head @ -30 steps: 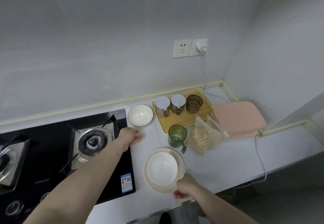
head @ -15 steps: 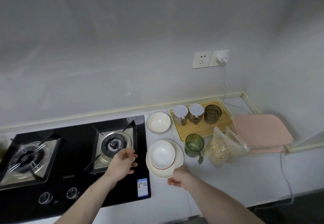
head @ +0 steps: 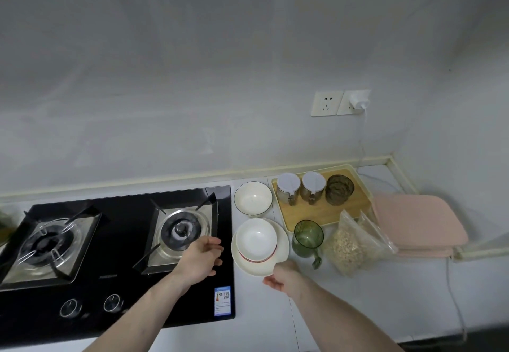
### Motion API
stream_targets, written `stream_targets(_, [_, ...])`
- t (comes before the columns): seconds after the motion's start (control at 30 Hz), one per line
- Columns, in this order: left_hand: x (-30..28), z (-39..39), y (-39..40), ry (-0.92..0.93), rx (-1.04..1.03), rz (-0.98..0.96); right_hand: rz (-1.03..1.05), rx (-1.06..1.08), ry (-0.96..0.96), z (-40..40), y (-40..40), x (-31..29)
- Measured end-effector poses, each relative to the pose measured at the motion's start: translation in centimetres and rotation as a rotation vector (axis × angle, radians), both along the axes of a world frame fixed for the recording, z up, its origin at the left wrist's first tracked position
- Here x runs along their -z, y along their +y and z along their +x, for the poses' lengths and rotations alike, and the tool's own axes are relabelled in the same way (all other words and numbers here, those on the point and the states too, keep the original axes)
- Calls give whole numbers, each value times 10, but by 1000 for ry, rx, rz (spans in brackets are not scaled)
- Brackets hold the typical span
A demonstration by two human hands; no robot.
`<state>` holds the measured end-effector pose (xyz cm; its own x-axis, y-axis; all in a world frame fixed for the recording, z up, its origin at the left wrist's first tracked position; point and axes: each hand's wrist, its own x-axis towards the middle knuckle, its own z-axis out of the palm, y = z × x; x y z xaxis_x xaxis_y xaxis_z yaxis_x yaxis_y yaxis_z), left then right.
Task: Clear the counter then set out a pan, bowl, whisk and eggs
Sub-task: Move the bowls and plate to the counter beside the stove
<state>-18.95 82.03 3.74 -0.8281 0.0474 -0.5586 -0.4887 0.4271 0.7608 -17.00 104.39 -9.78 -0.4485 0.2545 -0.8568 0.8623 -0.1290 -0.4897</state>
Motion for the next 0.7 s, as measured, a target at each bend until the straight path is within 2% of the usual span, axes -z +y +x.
stream_targets(0.37, [-5, 5, 0, 50, 116, -118, -44, 53, 35, -3, 11, -11])
stream_targets(0.53, [-2, 35, -20, 119, 230, -229, 23, -44, 74, 22, 0, -17])
stream_targets(0.7, [-3, 76, -53, 175, 310, -371, -10, -220, 181, 59, -30, -62])
